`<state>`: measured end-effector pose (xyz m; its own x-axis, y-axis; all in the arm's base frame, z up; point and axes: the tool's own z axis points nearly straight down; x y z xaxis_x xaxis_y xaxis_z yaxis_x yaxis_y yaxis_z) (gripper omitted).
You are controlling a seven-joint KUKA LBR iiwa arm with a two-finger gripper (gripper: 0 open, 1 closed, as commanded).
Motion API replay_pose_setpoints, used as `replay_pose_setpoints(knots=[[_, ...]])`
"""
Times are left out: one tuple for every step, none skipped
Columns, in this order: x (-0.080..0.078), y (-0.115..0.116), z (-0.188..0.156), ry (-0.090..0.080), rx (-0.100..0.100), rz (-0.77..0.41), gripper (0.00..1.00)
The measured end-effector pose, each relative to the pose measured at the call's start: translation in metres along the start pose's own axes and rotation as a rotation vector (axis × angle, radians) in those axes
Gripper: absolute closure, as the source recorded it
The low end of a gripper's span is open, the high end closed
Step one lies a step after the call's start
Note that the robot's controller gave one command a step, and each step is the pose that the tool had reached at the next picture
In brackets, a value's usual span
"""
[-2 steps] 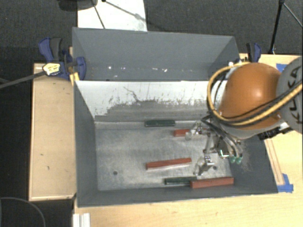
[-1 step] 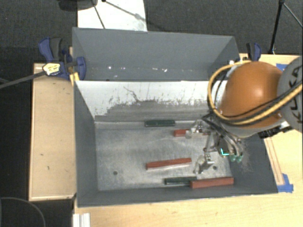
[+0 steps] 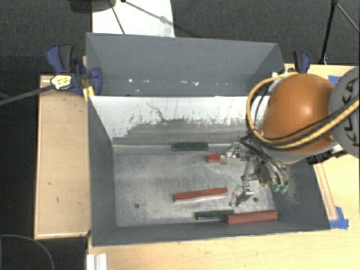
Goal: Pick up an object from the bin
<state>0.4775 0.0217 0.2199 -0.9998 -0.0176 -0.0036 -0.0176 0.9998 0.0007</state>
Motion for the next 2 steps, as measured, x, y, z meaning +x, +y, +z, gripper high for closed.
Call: replay_pose_setpoints(knots=[[-0.006,-0.028,0.035,0.012,0.0,0.129,0.0],[-0.006,-0.017,0.073,-0.007,0.0,0.204,0.0]])
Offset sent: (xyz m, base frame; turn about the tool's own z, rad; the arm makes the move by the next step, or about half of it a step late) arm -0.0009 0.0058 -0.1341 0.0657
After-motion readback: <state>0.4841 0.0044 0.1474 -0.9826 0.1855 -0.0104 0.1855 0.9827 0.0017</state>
